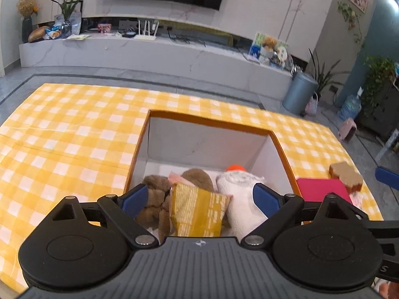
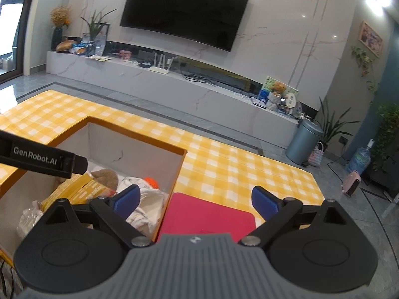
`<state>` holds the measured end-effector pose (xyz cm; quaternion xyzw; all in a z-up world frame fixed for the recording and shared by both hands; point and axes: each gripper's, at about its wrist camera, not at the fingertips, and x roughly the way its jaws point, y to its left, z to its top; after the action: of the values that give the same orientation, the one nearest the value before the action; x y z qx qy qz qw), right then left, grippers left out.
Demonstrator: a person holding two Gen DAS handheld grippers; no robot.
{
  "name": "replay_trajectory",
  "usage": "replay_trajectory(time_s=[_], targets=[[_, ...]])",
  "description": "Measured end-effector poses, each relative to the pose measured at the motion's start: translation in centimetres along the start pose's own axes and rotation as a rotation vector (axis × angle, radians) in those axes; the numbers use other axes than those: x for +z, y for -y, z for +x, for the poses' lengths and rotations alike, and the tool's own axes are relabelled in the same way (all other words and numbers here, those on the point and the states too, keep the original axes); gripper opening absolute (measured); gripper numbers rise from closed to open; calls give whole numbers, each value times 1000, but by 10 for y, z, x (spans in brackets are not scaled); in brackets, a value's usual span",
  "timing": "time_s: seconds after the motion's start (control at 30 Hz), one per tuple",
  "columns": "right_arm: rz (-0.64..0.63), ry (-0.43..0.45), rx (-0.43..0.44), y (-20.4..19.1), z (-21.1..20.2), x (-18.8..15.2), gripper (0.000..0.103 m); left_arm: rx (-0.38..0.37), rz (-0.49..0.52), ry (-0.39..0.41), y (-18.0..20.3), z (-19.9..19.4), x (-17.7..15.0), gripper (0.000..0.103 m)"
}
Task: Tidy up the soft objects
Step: 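Move both tools back toward the sponge and knit pouch on the mat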
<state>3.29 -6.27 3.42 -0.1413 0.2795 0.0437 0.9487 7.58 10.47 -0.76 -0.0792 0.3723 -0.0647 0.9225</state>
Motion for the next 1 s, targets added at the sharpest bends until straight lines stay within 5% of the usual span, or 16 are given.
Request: replay_trajectory(time_s=[0.2,0.43,0.6,0.77,0.83,0.93,1.0], targets=[[10,20,92,-1,-4,-3,94,-6,55,56,12,-16,0,103],[46,65,104,25,-19,-5,94,-46,64,125,33,-32,-2,103],[137,85,68,65,-32,-11,94,-165,74,278,45,-57,-6,103],[227,97,1,110,-46,-24,94,-241,68,276,60,-57,-8,101],[265,102,-24,130,-51,-30,94,-236,71,312,68,-55,-13,81],[320,107,-68,158,-60,-40,94,-211,54,350,82,-54,-18,82],[356,106,-109,175,-64,-48,94,-274,69,363,89,-53,-21,85]])
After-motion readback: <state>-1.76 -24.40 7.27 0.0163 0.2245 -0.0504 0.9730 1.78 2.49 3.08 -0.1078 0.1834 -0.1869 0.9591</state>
